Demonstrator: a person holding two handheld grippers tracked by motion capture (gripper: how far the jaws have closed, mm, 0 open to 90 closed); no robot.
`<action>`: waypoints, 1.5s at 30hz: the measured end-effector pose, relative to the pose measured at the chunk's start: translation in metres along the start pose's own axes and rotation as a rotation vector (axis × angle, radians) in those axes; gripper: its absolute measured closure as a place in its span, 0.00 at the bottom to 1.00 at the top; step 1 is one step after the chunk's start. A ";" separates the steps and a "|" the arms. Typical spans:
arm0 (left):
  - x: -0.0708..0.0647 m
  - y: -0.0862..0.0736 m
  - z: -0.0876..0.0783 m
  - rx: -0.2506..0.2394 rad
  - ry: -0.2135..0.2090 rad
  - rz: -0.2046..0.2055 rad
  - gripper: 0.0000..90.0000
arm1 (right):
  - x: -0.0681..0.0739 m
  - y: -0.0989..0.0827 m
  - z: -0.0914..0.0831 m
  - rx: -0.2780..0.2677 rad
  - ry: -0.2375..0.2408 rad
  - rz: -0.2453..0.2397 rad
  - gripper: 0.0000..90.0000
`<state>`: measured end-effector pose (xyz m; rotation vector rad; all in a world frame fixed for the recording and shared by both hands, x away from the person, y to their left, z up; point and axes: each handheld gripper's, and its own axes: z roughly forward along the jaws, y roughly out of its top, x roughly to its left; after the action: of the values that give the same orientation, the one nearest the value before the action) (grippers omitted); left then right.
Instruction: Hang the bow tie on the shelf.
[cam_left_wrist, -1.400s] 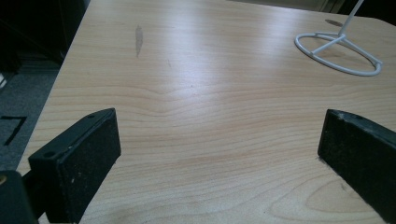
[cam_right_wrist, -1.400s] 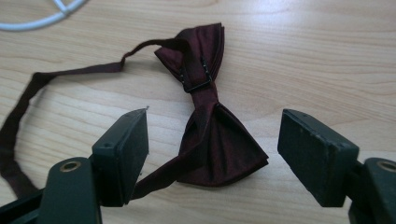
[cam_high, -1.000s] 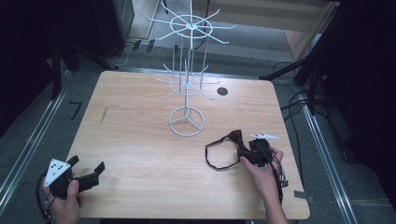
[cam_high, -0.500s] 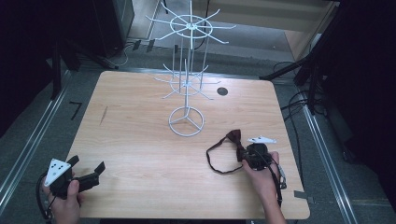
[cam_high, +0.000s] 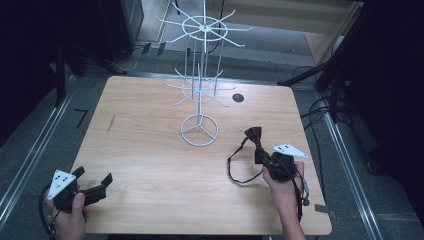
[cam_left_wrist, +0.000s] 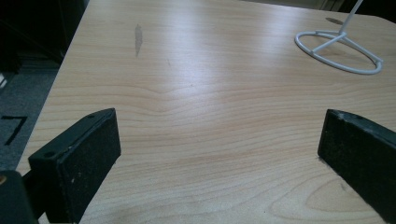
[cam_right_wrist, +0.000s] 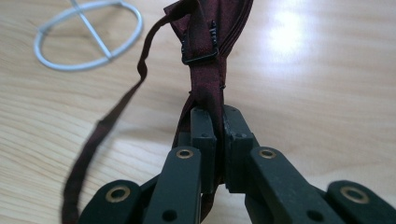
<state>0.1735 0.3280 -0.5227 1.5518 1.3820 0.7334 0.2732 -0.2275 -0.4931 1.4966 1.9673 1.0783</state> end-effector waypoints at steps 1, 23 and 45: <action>0.000 0.000 0.000 0.000 0.000 0.001 0.00 | 0.005 0.005 -0.004 -0.022 0.006 -0.012 0.97; 0.000 0.000 0.000 0.001 -0.001 -0.002 0.00 | 0.036 0.046 -0.027 -0.157 0.058 -0.062 0.96; 0.000 0.000 0.000 -0.001 0.001 -0.002 0.00 | 0.052 0.077 -0.041 -0.212 0.105 -0.106 0.96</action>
<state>0.1733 0.3284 -0.5226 1.5495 1.3831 0.7335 0.2726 -0.1829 -0.4020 1.2342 1.9088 1.2965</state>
